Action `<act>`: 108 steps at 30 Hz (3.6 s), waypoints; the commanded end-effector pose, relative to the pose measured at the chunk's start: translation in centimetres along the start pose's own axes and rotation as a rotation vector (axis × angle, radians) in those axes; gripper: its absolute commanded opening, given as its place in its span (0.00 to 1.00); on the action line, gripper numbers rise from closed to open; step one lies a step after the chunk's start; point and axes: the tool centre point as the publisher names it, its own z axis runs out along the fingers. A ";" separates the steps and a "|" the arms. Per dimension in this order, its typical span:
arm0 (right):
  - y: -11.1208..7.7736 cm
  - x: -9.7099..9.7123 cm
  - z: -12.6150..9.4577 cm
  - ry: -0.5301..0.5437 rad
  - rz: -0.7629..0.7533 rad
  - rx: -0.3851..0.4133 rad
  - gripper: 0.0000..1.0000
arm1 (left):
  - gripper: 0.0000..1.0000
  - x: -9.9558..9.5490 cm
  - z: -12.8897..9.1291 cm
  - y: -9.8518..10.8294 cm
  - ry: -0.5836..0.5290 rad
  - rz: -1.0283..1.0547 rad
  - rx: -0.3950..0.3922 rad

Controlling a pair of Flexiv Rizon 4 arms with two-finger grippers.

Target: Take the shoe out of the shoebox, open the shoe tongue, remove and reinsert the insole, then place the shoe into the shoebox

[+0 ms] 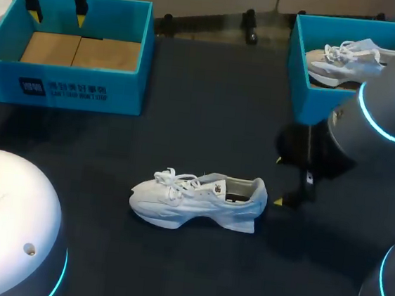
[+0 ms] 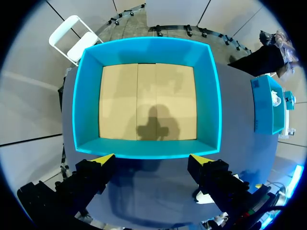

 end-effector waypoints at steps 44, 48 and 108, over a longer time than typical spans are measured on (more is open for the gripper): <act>-7.2 -0.4 5.3 -0.002 -0.012 -0.398 1.00 | 1.00 0.0 0.0 0.0 0.000 0.000 0.000; -5.9 -1.1 6.4 -0.010 -0.037 -0.412 1.00 | 1.00 0.0 0.0 0.0 0.000 0.000 0.000; 0.6 -0.2 13.1 0.054 0.078 -0.585 1.00 | 1.00 0.0 0.0 0.0 0.000 0.000 0.000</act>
